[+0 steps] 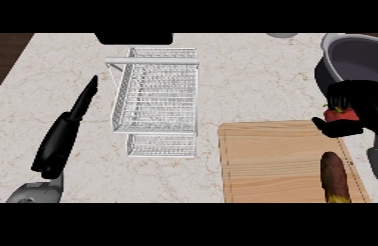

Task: Pick the bell pepper from the cutting board and place it in the tiered basket

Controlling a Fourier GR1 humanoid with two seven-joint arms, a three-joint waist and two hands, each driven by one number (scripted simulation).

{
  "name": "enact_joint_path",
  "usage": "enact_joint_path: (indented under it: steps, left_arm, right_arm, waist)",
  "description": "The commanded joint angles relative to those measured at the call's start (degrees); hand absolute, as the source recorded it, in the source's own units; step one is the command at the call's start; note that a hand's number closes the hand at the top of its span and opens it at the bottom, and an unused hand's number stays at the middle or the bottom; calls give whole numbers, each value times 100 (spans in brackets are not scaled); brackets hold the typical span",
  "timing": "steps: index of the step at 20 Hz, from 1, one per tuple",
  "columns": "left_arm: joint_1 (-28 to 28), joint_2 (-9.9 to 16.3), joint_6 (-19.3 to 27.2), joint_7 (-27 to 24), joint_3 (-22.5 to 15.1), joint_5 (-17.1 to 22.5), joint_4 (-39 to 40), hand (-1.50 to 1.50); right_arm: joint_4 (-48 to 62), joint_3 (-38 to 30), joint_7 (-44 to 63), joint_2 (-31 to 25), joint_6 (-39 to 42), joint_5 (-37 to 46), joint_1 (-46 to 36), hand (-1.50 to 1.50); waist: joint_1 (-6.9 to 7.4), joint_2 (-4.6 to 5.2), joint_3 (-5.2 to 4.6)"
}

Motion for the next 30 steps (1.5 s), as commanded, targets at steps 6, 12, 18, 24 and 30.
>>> enact_joint_path:
  steps: [6,12,18,24,30]
  left_arm:
    - [351,37,28,-223,116,-34,-28,0]
    - [61,21,-174,93,230,135,-49,0]
    - [-117,-23,-90,-198,182,-80,261,0]
    - [-26,-32,-261,-97,169,10,108,0]
    - [-329,-125,-168,-168,252,-36,358,0]
  right_arm:
    - [-1274,-1149,260,123,1476,-2095,-593,150]
    - [-2002,-1275,980,65,2078,-2631,-1386,150]
    - [-2542,-834,2567,676,2255,-3005,-2636,150]
    - [-2056,-214,4053,1419,2101,-3012,-3979,150]
    - [-701,174,4323,2012,1427,-2464,-5154,150]
  waist:
    - [-76,-41,-4]
    - [-19,-26,-3]
    - [-9,-24,-7]
    - [35,-21,-8]
    - [68,12,-8]
